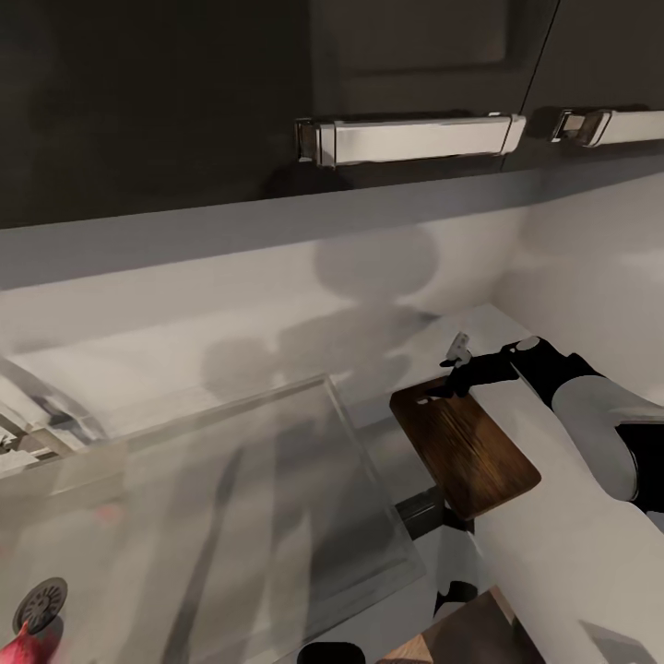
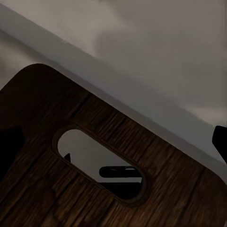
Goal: In the kitchen, take the Vidalia onion out of the sink, dice it on the chopping board with the paring knife, put the diced onion into the bowl on the countertop, then place both the paring knife and the chopping board into the sink.
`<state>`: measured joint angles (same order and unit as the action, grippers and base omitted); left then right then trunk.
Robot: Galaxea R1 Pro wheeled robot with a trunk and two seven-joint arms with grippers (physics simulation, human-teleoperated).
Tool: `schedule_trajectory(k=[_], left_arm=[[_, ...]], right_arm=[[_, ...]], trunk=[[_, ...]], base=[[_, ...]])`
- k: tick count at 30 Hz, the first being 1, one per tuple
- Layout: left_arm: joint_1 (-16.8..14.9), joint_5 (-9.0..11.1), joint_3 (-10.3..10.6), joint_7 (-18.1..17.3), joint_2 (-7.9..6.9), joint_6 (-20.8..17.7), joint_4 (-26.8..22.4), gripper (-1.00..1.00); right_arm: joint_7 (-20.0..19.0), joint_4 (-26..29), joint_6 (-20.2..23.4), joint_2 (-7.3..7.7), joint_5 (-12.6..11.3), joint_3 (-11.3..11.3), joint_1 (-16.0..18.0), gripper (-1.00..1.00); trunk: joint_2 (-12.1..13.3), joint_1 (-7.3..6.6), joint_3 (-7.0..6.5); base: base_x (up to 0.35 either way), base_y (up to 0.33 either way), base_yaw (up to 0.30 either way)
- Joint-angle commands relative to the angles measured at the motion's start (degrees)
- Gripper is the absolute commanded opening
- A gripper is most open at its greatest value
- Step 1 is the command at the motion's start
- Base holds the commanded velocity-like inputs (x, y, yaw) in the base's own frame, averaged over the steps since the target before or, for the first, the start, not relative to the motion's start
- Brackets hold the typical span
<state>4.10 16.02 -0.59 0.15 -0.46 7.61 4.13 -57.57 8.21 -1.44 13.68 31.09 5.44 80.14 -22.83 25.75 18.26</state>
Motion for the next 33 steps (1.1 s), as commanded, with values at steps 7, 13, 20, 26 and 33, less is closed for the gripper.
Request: schedule_trajectory(k=[7, 13, 20, 26, 33], left_arm=[[0.0, 0.2, -0.1, 0.0, -0.04, 0.3, 0.1, 1.00], [0.0, 0.2, -0.1, 0.0, -0.06, 0.3, 0.1, 1.00], [-0.1, 0.2, -0.1, 0.0, -0.06, 0.3, 0.2, 1.00], [0.0, 0.2, -0.1, 0.0, -0.06, 0.3, 0.2, 1.00], [-0.1, 0.2, -0.1, 0.0, -0.06, 0.3, 0.2, 1.00]], right_arm=[[-0.1, 0.1, -0.1, 0.03, -0.2, 0.4, 0.0, 1.00], [-0.1, 0.1, -0.1, 0.03, -0.2, 0.4, 0.0, 1.00], [-0.1, 0.1, -0.1, 0.02, -0.2, 0.4, 0.0, 1.00], [-0.1, 0.1, -0.1, 0.03, -0.2, 0.4, 0.0, 1.00], [-0.1, 0.1, -0.1, 0.16, -0.2, 0.4, 0.0, 1.00]], trunk=[[-0.1, 0.03, 0.08], [-0.1, 0.03, 0.08], [-0.1, 0.03, 0.08], [-0.1, 0.03, 0.08], [-0.1, 0.03, 0.08]], base=[[0.068, -0.079, 0.000], [0.011, -0.012, 0.000], [0.000, 0.000, 0.000], [0.000, 0.000, 0.000], [0.000, 0.000, 0.000]])
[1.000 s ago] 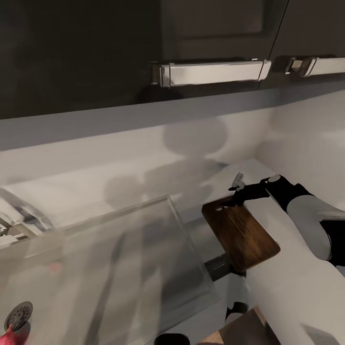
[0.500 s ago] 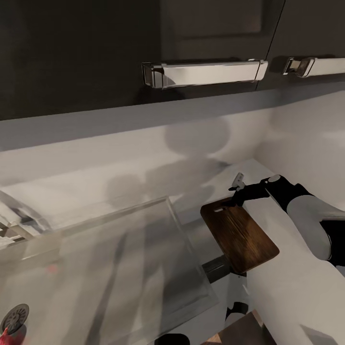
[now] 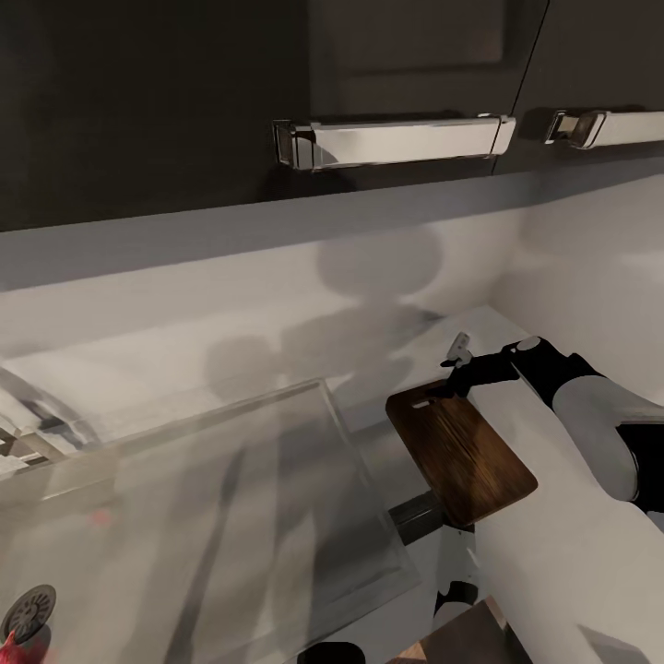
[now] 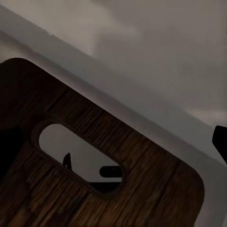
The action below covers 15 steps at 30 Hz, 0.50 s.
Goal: In the kitchen, take the Vidalia onion out of the sink, dice it on the chopping board with the paring knife, put the diced onion into the bowl on the countertop, then place both the paring knife and the chopping board into the sink.
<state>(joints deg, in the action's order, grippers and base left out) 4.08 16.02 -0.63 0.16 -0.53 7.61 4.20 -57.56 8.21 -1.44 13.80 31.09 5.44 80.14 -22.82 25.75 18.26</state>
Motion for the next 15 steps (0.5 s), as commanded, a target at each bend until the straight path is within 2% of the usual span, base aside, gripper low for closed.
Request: schedule_trajectory(k=[1, 15], left_arm=[[0.0, 0.2, 0.0, 0.0, 0.00, 0.3, 0.1, 1.00], [0.0, 0.2, -0.1, 0.0, 0.00, 0.3, 0.0, 1.00]], right_arm=[[-0.1, 0.0, -0.1, 0.06, -0.2, 0.4, 0.0, 1.00], [-0.1, 0.0, -0.1, 0.35, -0.2, 0.4, 0.0, 1.00]], trunk=[[-0.1, 0.03, 0.08], [-0.1, 0.03, 0.27]], base=[[0.000, 0.000, 0.000], [0.000, 0.000, 0.000]])
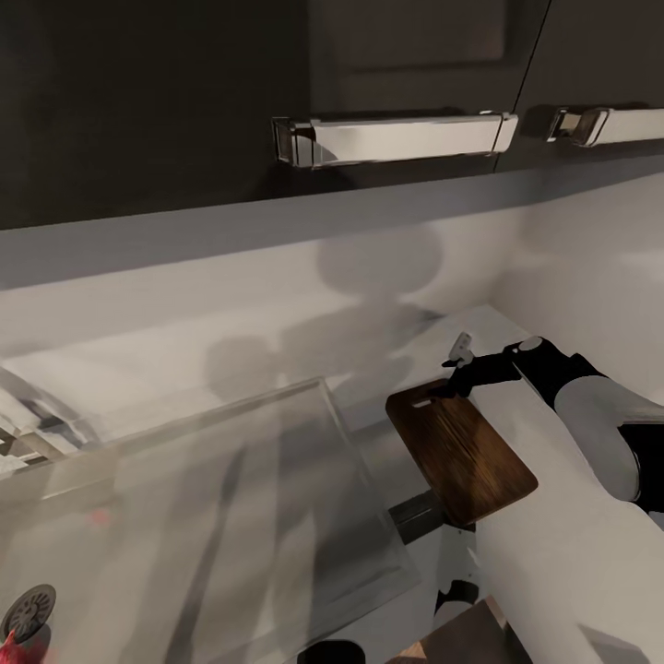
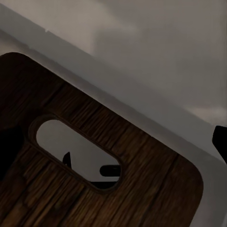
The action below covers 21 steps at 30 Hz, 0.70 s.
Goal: In the kitchen, take the Vidalia onion out of the sink, dice it on the chopping board with the paring knife, put the diced onion into the bowl on the countertop, then place both the paring knife and the chopping board into the sink.
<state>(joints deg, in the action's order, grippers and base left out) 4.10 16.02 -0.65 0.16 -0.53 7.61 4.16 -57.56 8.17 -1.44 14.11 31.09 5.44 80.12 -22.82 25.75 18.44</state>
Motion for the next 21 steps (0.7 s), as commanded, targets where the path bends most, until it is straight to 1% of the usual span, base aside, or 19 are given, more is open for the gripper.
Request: schedule_trajectory(k=[1, 21], left_arm=[[0.0, 0.1, 0.0, 0.0, 0.00, 0.3, 0.1, 1.00], [-0.1, 0.1, 0.0, 0.0, 0.00, 0.3, 0.1, 1.00]], right_arm=[[-0.1, 0.0, -0.1, 0.03, -0.2, 0.4, 0.0, 1.00], [-0.1, 0.0, -0.1, -0.05, -0.1, 0.4, 0.0, 1.00]], trunk=[[-0.1, 0.03, 0.15], [-0.1, 0.03, 1.90]], base=[[0.000, 0.000, 0.000], [0.000, 0.000, 0.000]])
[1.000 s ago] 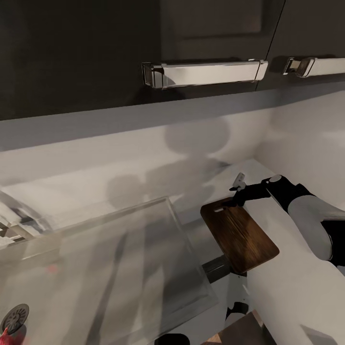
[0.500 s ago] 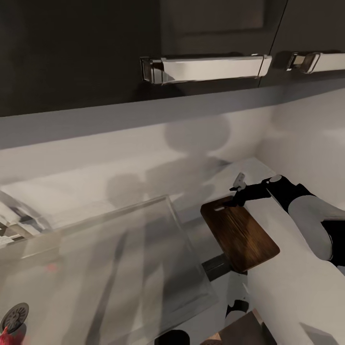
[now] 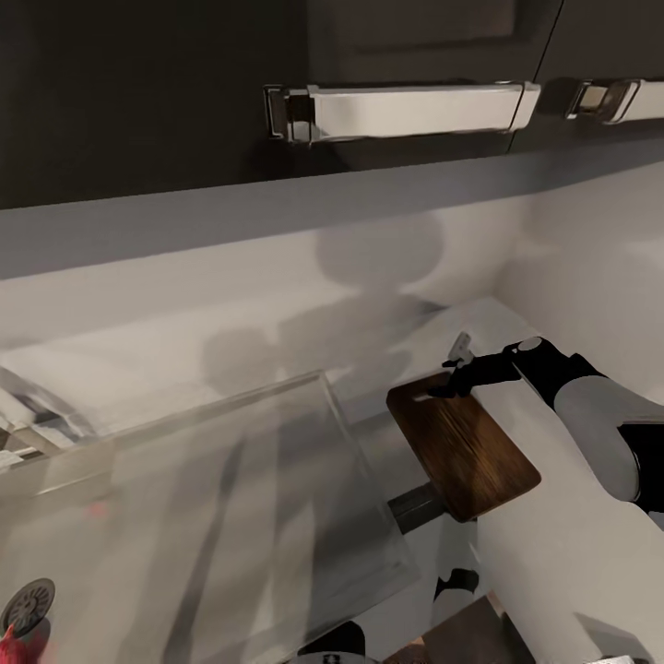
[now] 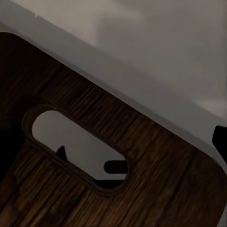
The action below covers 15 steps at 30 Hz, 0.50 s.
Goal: In the kitchen, take the Vidalia onion out of the sink, dice it on the chopping board with the paring knife, put the diced onion into the bowl on the countertop, then place both the paring knife and the chopping board into the sink.
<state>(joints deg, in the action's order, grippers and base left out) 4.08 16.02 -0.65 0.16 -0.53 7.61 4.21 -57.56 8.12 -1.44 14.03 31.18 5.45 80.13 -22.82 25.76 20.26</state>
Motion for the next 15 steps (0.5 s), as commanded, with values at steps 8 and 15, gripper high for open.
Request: schedule_trajectory(k=[8, 15], left_arm=[[0.0, 0.1, 0.0, 0.0, 0.00, 0.3, 0.1, 1.00], [0.0, 0.1, 0.0, -0.1, 0.05, 0.3, 0.1, 1.00]], right_arm=[[-0.1, 0.1, -0.1, 0.12, -0.2, 0.4, 0.0, 1.00], [-0.2, 0.4, -0.1, 0.87, -0.2, 0.1, 0.0, 1.00]], trunk=[[-0.1, 0.03, 0.81], [-0.1, 0.03, 0.98]], base=[[0.000, 0.000, 0.000], [0.000, 0.000, 0.000]])
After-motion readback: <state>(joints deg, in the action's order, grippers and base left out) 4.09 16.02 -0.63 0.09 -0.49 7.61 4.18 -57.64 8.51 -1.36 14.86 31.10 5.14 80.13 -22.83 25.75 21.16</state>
